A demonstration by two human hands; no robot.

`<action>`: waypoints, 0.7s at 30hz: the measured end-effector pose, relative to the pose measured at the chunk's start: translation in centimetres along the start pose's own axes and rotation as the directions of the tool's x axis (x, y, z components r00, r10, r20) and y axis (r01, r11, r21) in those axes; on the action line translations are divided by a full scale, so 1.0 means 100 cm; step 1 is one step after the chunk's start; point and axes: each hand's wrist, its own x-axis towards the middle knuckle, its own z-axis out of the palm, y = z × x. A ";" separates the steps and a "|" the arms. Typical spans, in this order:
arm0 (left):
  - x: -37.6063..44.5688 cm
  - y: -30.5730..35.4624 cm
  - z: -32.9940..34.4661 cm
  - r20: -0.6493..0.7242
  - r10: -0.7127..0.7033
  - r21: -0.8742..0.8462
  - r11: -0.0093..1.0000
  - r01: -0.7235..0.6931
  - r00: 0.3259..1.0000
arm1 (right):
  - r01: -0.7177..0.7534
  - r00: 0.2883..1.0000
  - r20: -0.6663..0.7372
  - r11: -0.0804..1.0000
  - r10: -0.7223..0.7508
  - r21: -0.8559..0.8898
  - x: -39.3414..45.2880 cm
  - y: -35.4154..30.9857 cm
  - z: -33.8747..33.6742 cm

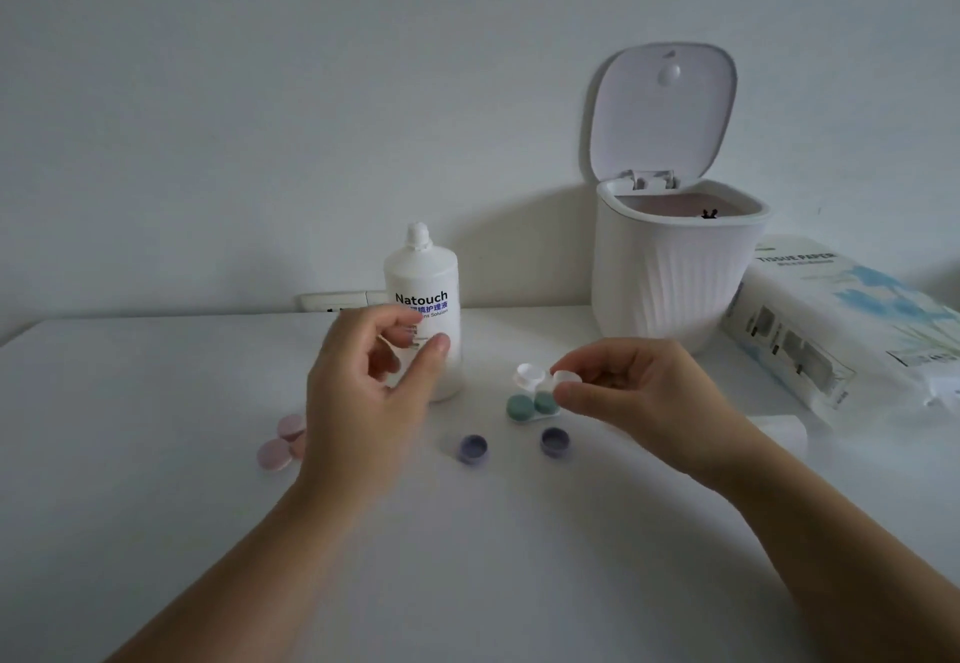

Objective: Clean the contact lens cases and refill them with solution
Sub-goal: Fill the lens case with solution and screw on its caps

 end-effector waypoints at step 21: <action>0.028 -0.028 0.016 0.303 -0.362 -0.003 0.925 0.380 0.882 | -0.118 0.993 0.007 0.992 0.118 0.044 -0.001 0.009 0.010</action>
